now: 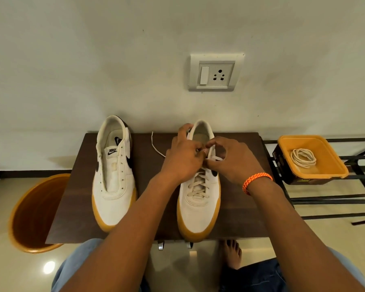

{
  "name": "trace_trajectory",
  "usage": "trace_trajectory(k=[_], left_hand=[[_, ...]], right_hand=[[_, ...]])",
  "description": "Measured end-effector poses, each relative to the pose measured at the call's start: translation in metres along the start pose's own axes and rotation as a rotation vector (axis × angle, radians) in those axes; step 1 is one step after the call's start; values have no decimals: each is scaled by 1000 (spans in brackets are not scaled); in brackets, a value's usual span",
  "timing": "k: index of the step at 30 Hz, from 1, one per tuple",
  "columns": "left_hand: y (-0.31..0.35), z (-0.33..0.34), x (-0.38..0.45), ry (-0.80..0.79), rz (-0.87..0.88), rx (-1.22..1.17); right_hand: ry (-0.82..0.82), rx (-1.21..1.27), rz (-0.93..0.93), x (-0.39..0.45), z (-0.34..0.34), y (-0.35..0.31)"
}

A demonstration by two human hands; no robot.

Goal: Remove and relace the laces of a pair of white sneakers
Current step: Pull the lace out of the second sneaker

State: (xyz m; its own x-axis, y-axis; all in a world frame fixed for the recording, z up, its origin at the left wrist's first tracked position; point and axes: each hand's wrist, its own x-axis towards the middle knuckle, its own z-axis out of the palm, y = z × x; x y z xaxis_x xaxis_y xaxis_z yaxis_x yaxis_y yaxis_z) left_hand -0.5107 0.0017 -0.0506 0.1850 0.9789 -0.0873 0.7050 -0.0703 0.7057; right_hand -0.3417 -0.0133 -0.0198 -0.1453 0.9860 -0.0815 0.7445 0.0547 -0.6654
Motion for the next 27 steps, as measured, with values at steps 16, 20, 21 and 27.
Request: trace_trajectory(k=[16,20,21,27], left_hand=[[-6,-33,3,236,-292,-608],[-3,-42,3,330,-274,-679],[-2,-44,2,329,-252,-708],[1,-57,-2,439,-190,-791]], right_hand=[[-42,-24,49,2,0,-1],[-36,-33,18,1,7,-7],[-6,-76,-16,1,9,-8],[-54,359,35,4,8,-19]])
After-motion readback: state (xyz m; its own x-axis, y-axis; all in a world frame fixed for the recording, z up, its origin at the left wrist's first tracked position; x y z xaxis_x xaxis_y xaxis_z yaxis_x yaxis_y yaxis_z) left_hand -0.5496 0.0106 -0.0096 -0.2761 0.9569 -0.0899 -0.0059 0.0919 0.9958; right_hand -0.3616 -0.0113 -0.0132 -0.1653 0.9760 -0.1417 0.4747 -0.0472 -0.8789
